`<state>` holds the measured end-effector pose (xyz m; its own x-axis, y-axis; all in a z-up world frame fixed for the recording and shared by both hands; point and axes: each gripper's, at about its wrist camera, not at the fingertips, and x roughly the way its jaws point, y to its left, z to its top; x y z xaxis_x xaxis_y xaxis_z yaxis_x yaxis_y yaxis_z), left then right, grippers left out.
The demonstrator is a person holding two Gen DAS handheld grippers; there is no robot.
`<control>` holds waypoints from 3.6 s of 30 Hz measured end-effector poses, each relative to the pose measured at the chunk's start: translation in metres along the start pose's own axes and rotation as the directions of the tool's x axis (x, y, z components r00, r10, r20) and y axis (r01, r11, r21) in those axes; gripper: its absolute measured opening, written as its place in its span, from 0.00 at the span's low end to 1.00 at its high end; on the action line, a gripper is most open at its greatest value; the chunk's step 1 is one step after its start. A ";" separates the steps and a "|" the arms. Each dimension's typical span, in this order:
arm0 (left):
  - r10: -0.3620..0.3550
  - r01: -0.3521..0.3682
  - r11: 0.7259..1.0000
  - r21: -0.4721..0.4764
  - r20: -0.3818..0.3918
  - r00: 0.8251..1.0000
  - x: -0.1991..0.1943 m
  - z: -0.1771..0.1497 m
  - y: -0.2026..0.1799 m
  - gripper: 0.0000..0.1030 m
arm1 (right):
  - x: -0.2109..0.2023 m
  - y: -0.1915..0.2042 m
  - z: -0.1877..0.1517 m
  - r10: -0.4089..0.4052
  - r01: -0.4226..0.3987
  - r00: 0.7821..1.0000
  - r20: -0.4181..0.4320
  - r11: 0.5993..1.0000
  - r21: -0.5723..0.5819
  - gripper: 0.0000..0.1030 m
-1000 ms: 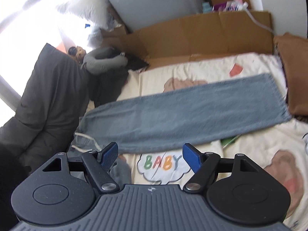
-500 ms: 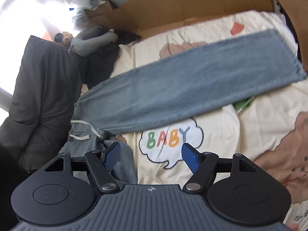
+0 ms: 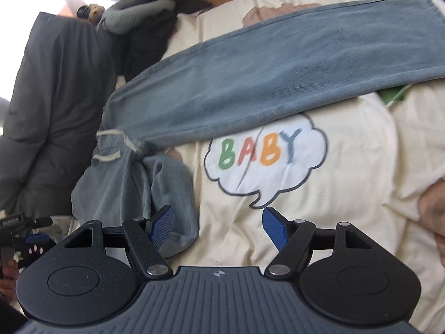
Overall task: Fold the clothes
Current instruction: 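Move the right tool to the bunched jeans leg near the drawstring, then close the right tool on the bunched jeans leg fabric, then close the left tool on the jeans leg while the right tool holds fabric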
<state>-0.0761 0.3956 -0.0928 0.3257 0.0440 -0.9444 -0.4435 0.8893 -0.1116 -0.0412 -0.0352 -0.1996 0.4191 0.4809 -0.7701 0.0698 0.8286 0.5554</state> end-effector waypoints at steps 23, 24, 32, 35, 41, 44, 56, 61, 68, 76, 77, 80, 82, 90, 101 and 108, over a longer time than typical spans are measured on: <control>-0.026 0.021 0.999 -0.040 -0.124 0.992 0.060 -0.028 0.008 0.80 | 0.099 0.031 0.000 0.123 -0.151 0.977 -0.176 0.976 -0.156 0.68; -0.030 0.025 0.999 -0.045 -0.130 0.991 0.063 -0.029 0.008 0.80 | 0.104 0.033 0.002 0.117 -0.148 0.976 -0.186 0.975 -0.164 0.61; -0.025 0.019 0.999 -0.035 -0.179 0.984 0.084 -0.037 0.004 0.80 | 0.139 0.037 0.009 0.097 -0.137 0.969 -0.229 0.977 -0.162 0.58; -0.022 0.017 0.999 -0.031 -0.189 0.982 0.089 -0.038 0.006 0.80 | 0.154 0.038 0.008 0.103 -0.138 0.960 -0.261 0.983 -0.122 0.58; -0.057 0.040 0.995 -0.087 -0.199 0.978 0.098 -0.040 0.018 0.80 | 0.161 0.049 0.011 0.084 -0.141 0.952 -0.295 0.974 -0.176 0.18; -0.058 0.038 0.994 -0.099 -0.205 0.977 0.100 -0.040 0.021 0.80 | 0.156 0.049 0.013 0.057 -0.110 0.957 -0.283 0.978 -0.175 0.01; -0.044 0.028 0.996 -0.080 -0.194 0.980 0.085 -0.039 0.020 0.80 | 0.099 0.038 0.020 0.109 -0.129 0.979 -0.170 0.986 -0.107 0.00; -0.029 0.024 0.999 -0.029 -0.191 0.981 0.079 -0.037 0.025 0.80 | 0.082 0.037 0.025 0.119 -0.135 0.984 -0.136 0.984 -0.118 0.00; -0.071 0.050 0.993 -0.103 -0.207 0.976 0.083 -0.043 0.034 0.80 | 0.070 0.030 0.032 0.099 -0.110 0.988 -0.114 0.989 -0.096 0.00; -0.066 0.049 0.996 -0.078 -0.233 0.970 0.096 -0.046 0.022 0.80 | 0.104 0.021 0.033 0.048 -0.067 0.982 -0.182 0.993 -0.099 0.13; -0.065 0.050 0.996 -0.070 -0.232 0.970 0.096 -0.046 0.021 0.80 | 0.108 0.023 0.033 0.048 -0.070 0.981 -0.186 0.991 -0.110 0.18; -0.048 0.034 0.998 -0.061 -0.238 0.970 0.096 -0.045 0.020 0.80 | 0.121 0.027 0.033 0.055 -0.082 0.979 -0.197 0.988 -0.132 0.34; -0.043 0.029 0.998 -0.060 -0.241 0.970 0.095 -0.045 0.020 0.80 | 0.129 0.031 0.032 0.062 -0.096 0.976 -0.207 0.983 -0.157 0.34; -0.041 0.025 0.997 -0.069 -0.246 0.969 0.095 -0.054 0.028 0.80 | 0.152 0.037 0.024 0.048 -0.111 0.967 -0.250 0.963 -0.247 0.12; -0.083 0.065 0.995 -0.078 -0.248 0.965 0.107 -0.057 0.012 0.80 | 0.095 0.030 0.046 0.070 -0.114 0.978 -0.198 0.970 -0.217 0.00; -0.109 0.090 0.992 -0.086 -0.243 0.964 0.114 -0.056 -0.002 0.80 | 0.064 0.029 0.059 0.063 -0.102 0.977 -0.206 0.978 -0.181 0.00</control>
<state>-0.0848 0.3730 -0.2171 0.1592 -0.1652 -0.9733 -0.4823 0.8473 -0.2226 0.0411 0.0030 -0.2147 0.2276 0.5811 -0.7813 -0.1381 0.8135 0.5649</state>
